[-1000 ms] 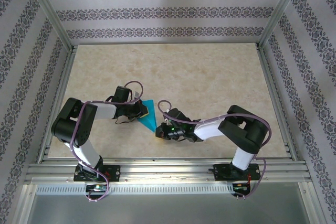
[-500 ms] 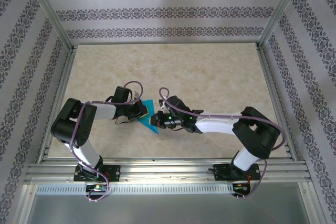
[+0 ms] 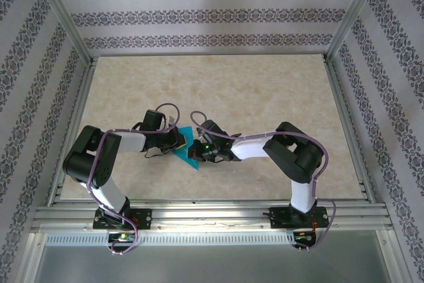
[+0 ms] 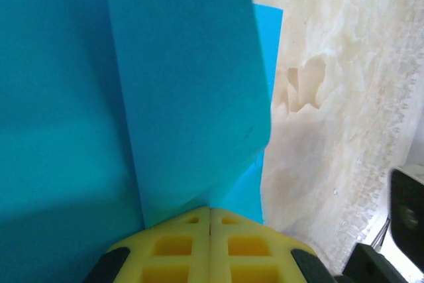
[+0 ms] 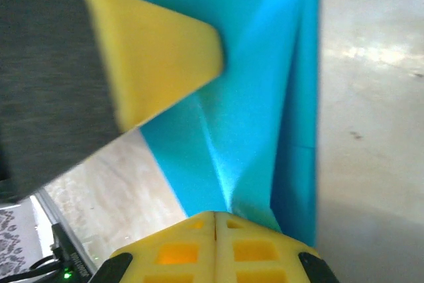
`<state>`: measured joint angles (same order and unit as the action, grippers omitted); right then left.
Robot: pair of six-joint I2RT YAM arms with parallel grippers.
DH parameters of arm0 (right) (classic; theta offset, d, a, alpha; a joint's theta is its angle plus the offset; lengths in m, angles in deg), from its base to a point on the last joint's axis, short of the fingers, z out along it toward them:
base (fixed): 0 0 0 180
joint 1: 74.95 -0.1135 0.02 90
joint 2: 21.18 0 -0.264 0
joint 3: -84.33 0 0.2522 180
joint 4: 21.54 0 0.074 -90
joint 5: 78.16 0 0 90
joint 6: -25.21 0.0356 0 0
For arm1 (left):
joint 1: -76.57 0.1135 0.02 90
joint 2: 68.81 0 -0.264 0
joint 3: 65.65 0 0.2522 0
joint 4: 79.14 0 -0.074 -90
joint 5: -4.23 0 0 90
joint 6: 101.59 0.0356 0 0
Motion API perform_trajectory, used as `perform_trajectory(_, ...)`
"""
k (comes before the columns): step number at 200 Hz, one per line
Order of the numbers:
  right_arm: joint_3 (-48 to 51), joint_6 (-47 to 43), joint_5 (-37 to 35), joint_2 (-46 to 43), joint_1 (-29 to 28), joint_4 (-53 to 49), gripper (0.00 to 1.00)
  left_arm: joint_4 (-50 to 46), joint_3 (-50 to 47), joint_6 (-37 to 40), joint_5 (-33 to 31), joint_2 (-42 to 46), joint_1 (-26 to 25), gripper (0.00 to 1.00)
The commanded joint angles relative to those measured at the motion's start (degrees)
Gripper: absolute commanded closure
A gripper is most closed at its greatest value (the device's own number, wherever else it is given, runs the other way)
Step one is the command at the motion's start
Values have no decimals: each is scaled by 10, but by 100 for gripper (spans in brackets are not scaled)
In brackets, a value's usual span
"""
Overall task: Fold a paper plane with a square sheet of paper (pick it up from the middle)
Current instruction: Fourth fold the wing at the center of the table.
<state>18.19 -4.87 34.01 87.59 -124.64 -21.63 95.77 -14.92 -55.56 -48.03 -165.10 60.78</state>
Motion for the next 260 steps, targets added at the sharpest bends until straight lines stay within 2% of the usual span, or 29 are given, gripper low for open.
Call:
perform_trajectory(1,14,9,6,21,3,-13,95,-33,-20,5,-34,-3,-2,97)
perform_trajectory(47,60,14,14,30,2,-2,97,-34,-15,4,-34,10,-2,94)
perform_trajectory(87,55,-17,32,29,7,-16,99,-18,-16,-5,-12,55,-2,89)
perform_trajectory(143,56,-22,35,25,15,-19,100,-45,-44,-23,-3,129,-11,95)
perform_trajectory(206,60,-30,35,18,19,-27,100,-35,-27,-25,12,76,-49,95)
perform_trajectory(260,60,-32,34,18,19,-31,100,-40,-22,-16,-24,41,-50,95)
